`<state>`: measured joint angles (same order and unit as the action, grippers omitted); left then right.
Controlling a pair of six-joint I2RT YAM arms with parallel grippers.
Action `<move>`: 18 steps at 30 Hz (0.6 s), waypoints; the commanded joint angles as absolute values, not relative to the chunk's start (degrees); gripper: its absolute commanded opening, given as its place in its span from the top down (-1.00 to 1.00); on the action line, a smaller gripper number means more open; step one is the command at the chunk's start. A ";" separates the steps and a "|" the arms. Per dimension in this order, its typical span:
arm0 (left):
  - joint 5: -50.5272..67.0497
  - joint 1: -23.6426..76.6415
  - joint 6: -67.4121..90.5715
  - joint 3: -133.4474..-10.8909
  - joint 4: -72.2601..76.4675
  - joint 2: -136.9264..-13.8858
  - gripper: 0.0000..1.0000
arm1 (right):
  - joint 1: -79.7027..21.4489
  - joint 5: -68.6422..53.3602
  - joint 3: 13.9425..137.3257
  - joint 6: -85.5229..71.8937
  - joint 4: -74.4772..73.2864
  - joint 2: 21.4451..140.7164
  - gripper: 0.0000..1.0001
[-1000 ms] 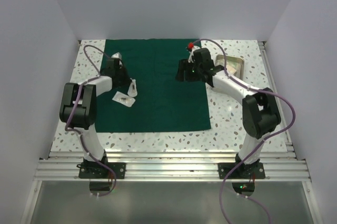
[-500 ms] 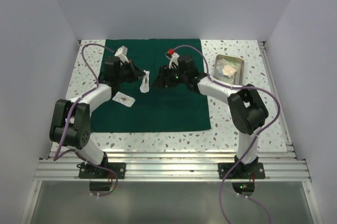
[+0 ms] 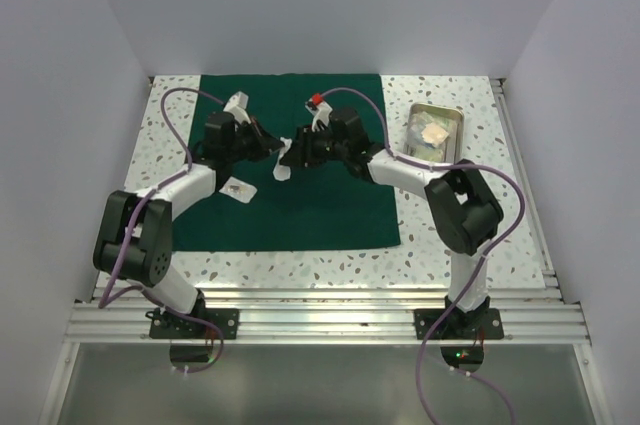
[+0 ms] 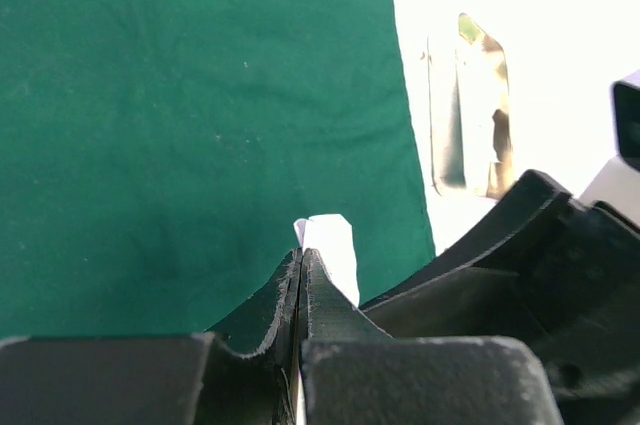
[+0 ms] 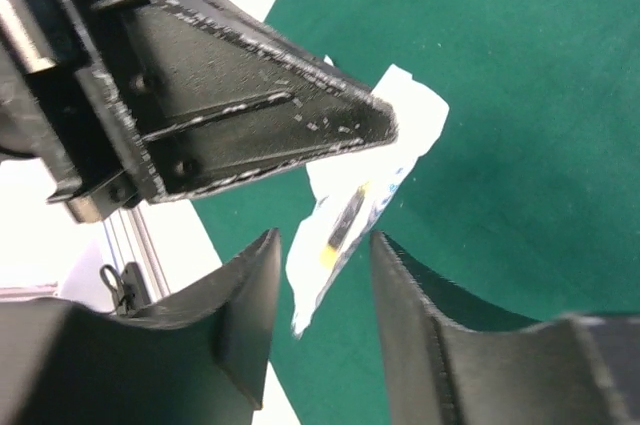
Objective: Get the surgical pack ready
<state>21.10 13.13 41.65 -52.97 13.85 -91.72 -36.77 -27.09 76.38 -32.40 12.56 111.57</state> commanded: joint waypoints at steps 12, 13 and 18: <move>21.54 13.45 43.42 -52.12 17.58 -86.75 0.35 | -37.35 -25.31 75.15 -33.84 15.12 111.36 0.60; 20.92 13.45 43.07 -52.21 16.62 -86.40 0.27 | -37.35 -24.79 75.06 -33.84 15.03 111.01 0.61; 15.13 12.13 39.82 -53.00 11.96 -85.17 -0.18 | -35.25 -23.99 73.92 -33.84 13.45 108.38 0.64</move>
<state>19.40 13.06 42.37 -52.23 14.09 -87.55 -36.82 -25.43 74.61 -33.65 13.02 112.92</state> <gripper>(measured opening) 0.566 0.185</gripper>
